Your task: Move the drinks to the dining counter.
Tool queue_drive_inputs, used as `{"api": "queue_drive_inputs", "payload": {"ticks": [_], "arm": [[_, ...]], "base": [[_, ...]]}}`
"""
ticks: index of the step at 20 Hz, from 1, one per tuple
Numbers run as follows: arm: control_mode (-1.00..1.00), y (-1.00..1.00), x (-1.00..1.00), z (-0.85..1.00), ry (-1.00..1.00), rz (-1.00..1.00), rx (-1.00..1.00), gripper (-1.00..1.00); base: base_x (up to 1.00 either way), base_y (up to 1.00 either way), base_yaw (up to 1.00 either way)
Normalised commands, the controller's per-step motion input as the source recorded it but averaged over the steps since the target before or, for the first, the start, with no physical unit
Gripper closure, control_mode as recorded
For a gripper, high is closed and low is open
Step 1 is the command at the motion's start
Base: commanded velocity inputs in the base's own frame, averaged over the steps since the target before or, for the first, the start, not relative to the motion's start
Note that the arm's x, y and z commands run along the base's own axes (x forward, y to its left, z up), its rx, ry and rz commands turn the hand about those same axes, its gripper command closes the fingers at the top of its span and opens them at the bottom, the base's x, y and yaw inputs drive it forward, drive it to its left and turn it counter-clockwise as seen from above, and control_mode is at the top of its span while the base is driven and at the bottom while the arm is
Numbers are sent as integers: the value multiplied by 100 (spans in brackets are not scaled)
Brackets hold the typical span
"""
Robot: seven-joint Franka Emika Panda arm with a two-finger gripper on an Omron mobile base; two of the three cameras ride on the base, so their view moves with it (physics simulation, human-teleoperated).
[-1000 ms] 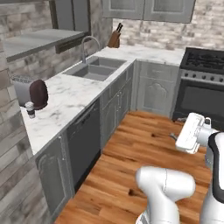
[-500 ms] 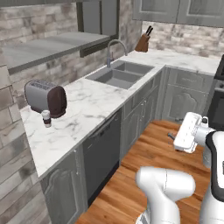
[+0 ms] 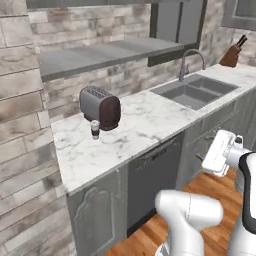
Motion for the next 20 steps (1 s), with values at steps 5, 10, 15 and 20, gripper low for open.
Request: {"api": "queue_drive_inputs", "payload": {"ticks": [5,10,15,20], "arm": [[100,0,0,0,0,0,0,-100],[100,0,0,0,0,0,0,-100],[100,0,0,0,0,0,0,-100],[100,0,0,0,0,0,0,-100]], "base": [[6,0,85],[37,-2,81],[49,-12,61],[46,-39,35]]}}
